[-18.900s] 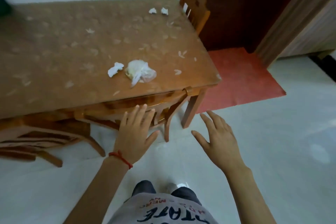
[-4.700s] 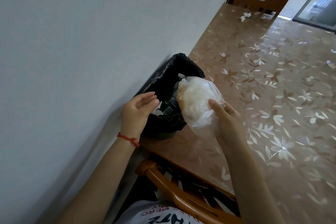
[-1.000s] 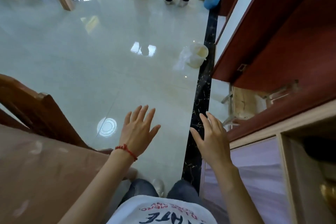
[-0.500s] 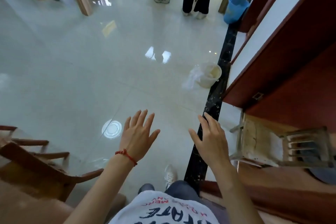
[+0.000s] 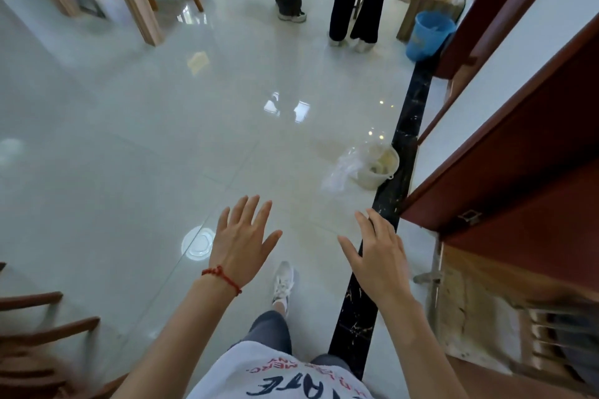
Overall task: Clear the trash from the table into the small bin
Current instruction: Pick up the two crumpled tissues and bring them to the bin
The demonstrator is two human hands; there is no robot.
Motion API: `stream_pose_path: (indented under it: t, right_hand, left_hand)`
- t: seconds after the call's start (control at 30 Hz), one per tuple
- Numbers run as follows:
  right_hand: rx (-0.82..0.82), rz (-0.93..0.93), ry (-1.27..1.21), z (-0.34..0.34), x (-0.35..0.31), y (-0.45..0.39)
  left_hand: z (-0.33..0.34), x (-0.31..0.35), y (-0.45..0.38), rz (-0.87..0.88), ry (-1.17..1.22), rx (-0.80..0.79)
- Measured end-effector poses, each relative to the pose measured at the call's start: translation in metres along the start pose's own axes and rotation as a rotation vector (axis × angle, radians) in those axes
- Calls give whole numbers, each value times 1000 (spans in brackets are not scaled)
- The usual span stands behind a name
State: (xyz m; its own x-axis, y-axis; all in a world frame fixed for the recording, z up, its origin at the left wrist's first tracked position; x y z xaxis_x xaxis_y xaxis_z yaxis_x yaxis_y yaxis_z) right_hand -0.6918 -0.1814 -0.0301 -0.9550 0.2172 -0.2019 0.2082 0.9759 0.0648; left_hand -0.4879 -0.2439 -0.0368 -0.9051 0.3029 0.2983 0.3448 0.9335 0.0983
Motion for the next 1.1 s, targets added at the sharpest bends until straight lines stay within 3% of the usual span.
stream_pose_path:
  t: [0.4,0.6,1.1]
  right_hand:
    - [81,6,17,-22,-4,-199]
    - [51,-60,14,-29,-6,-273]
    - [13,-706,59,-41,-90,-445]
  left_hand:
    - [-36,-16,-199,31,-38,13]
    - [-50,-33,-255,-76,-30,41]
    - [-70,-71,-306,-586,105,222]
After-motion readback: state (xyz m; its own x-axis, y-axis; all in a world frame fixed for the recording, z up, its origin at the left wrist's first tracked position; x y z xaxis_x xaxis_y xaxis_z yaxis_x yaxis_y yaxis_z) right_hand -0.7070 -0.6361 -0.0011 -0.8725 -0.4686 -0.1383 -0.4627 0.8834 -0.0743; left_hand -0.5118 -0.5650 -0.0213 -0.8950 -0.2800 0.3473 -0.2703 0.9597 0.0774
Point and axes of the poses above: each hand's wrist, its own y-axis away from the middle knuckle, its own z-axis out of the palm, x = y × z, the point moved 7 cm from there along -y, towards the middle knuckle, and after that the axes turned 8 degrees about y, right-handed, at the moved point
